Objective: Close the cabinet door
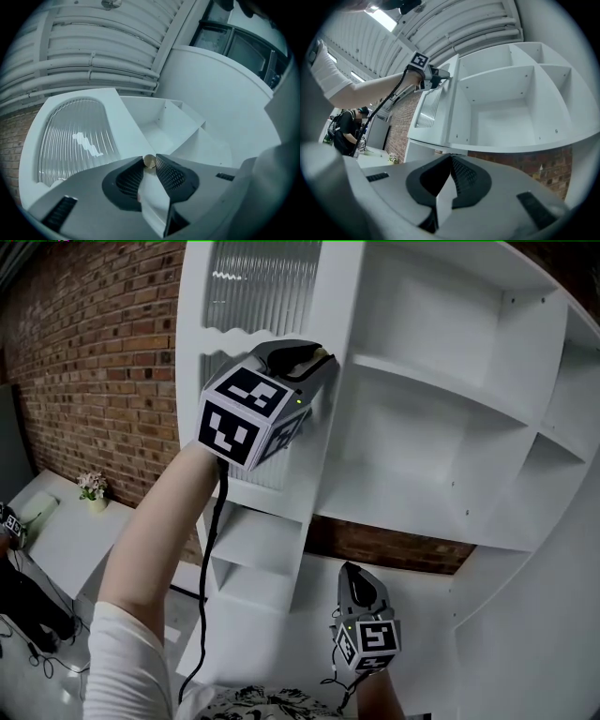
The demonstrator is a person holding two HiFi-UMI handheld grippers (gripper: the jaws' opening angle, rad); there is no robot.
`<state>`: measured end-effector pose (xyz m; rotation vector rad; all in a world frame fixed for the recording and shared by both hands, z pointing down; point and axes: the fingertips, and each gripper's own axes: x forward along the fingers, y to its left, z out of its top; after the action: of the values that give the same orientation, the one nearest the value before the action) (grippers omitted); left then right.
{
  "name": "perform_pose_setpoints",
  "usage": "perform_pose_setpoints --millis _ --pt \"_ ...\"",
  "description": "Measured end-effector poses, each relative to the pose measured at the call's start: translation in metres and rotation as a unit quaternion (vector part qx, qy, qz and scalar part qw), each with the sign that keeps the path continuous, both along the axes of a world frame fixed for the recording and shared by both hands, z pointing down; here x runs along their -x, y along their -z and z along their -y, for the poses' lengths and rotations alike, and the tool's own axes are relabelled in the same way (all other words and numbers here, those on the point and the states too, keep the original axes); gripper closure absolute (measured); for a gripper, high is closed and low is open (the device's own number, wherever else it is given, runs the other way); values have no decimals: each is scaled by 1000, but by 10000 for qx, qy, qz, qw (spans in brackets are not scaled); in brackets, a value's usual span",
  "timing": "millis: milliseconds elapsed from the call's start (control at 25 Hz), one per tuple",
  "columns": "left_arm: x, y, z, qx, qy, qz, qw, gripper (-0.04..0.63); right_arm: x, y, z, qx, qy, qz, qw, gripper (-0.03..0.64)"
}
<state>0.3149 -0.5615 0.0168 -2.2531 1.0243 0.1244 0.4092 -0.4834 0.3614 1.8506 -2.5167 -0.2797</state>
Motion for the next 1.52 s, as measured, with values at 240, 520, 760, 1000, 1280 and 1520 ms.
perform_pose_setpoints --millis 240,520,760,1000,1280,1520 --pt "-7 0 17 -56 216 15 9997 495 -12 -7 8 102 -33 28 9999 611" --pt "-9 0 22 -143 289 117 9994 495 -21 -13 10 195 -101 87 9997 612" --pt "-7 1 21 -158 219 -218 9994 494 -24 -15 3 207 -194 145 9995 612" --pt "6 -11 9 -180 -16 -598 9980 494 -18 -20 -7 170 -281 207 9992 612" --pt "38 -56 -23 -26 -391 -962 9946 533 3 -15 -20 -14 -411 267 9988 611" --pt "66 -135 -46 566 -474 -820 9939 589 31 -7 -34 -165 -308 185 9992 612"
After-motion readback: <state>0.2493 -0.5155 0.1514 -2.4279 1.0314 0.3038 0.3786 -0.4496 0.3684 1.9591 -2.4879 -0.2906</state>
